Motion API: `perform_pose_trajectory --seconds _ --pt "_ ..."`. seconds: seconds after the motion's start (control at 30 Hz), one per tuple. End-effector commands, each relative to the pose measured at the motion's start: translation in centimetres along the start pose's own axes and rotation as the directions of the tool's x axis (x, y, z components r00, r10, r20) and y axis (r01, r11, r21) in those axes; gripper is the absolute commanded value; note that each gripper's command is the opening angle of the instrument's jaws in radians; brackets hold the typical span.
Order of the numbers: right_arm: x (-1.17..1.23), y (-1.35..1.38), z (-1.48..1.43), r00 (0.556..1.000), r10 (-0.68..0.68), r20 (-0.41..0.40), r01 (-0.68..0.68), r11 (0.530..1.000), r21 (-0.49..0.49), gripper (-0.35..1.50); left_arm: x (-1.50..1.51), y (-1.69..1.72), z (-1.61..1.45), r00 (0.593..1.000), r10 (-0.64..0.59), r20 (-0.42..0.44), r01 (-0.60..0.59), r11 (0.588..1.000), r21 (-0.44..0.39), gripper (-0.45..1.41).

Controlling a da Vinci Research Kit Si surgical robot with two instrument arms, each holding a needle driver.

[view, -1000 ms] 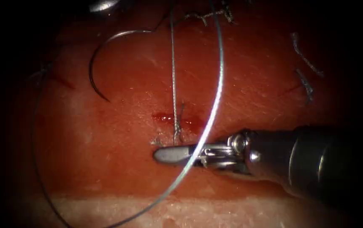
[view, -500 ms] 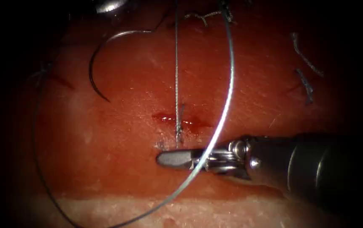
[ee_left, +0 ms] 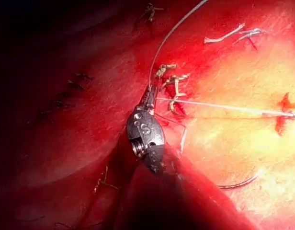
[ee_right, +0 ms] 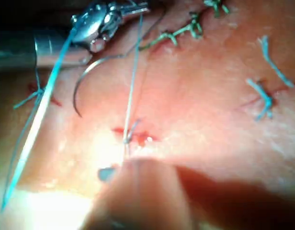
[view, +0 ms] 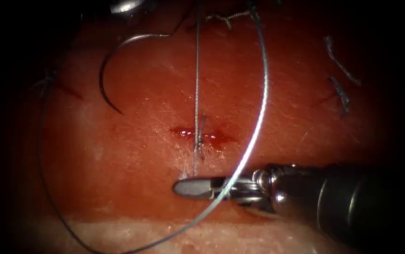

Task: Wound Closure
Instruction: Use the right tool to cut the long suture end.

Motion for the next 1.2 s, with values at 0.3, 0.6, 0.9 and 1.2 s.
perform_pose_trajectory --seconds 0.3,0.6,0.9,1.2 --pt "0.02 0.05 0.06 1.0 -0.001 -0.007 0.001 1.0 0.001 -0.35 -0.02 -0.03 0.08 1.0 0.004 0.0 -0.004 1.0 0.009 -0.45" --pt "0.06 -0.18 0.0 1.0 0.0 -0.025 0.0 0.999 0.036 -0.35 0.05 0.12 0.11 1.0 -0.003 -0.004 0.003 1.0 -0.026 -0.45" --pt "-0.08 -0.5 -0.23 0.902 -0.424 -0.083 0.433 0.887 0.162 1.21 0.53 0.32 0.08 0.999 -0.02 -0.025 0.018 0.996 -0.083 -0.45" --pt "0.06 -0.6 -0.45 0.768 -0.637 -0.064 0.64 0.765 0.068 1.31 0.83 0.53 -0.01 0.999 -0.031 -0.042 0.024 0.988 -0.149 -0.45"
